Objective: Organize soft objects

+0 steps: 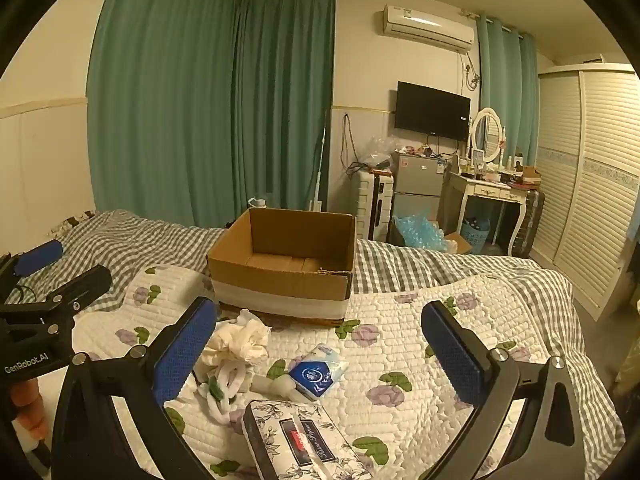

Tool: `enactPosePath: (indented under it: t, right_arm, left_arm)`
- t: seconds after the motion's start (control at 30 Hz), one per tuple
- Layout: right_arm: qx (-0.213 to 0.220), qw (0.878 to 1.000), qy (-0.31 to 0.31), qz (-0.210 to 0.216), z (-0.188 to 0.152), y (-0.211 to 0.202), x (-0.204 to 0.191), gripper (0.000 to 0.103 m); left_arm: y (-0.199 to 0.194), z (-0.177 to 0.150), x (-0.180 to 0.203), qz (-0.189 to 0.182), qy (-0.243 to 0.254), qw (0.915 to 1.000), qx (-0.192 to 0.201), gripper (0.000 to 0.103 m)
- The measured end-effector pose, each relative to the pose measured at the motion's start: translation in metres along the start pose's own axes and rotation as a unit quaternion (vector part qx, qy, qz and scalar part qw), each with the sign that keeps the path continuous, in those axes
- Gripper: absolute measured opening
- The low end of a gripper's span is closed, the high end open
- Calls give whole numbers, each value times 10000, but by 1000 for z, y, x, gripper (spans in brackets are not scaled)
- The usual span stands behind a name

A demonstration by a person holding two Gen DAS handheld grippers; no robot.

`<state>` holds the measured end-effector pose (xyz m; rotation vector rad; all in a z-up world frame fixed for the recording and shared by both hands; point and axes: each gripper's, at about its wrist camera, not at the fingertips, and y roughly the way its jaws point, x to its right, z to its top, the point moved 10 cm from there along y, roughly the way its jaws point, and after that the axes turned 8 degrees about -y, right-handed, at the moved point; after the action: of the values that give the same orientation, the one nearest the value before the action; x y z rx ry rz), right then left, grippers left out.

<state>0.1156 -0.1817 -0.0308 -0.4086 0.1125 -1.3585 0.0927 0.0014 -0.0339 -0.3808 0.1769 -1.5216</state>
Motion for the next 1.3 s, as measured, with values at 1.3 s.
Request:
enactPosePath:
  t: [1.3]
  right_arm:
    - [-38, 10000, -3, 28, -3, 0, -1, 103]
  left_arm:
    - [4, -4, -1, -19, 38, 10000, -12, 95]
